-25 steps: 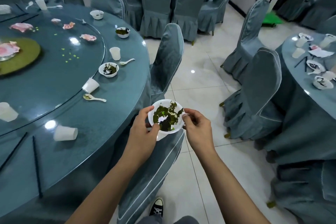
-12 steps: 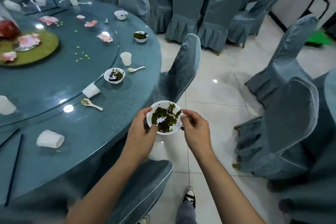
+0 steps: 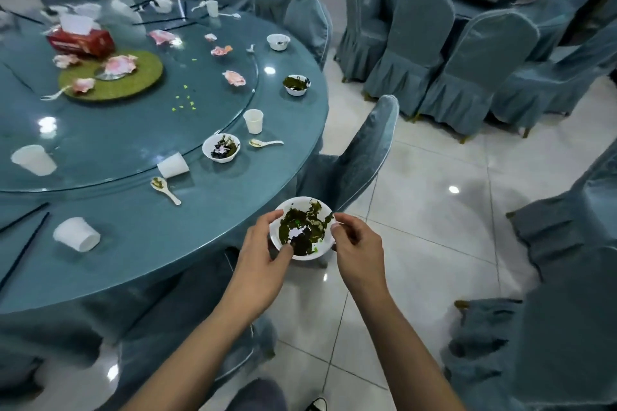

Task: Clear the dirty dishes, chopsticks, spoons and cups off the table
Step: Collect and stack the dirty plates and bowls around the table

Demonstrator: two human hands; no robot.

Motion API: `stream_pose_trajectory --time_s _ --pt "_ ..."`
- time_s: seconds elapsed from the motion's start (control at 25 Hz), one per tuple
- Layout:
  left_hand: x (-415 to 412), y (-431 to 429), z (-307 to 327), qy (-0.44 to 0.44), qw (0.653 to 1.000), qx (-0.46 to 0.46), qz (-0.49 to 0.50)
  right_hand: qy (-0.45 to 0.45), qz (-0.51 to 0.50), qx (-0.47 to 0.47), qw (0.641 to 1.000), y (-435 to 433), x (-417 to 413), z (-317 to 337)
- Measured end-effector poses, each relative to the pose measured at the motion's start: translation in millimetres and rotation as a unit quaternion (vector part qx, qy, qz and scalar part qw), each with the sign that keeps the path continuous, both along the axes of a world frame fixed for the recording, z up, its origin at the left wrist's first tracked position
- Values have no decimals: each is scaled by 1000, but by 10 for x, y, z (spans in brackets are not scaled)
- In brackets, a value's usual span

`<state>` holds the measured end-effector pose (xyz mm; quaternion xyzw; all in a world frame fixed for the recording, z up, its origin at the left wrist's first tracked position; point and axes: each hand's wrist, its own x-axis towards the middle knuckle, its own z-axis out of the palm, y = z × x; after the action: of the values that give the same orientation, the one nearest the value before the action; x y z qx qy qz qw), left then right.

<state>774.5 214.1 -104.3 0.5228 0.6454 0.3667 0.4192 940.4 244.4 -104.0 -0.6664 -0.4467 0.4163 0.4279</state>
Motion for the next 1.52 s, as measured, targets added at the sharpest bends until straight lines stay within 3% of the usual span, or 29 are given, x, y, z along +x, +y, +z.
stream_pose_trajectory --time_s 0.28,1.0,1.52 --pt "174 411 14 1 996 16 85 43 78 3 996 663 113 -56" --pt "18 1872 -16 -27 980 19 195 11 178 -5 984 2478 -157 -36" --pt "-143 2525 -134 -19 942 2 334 30 326 -13 945 3548 -661 -292"
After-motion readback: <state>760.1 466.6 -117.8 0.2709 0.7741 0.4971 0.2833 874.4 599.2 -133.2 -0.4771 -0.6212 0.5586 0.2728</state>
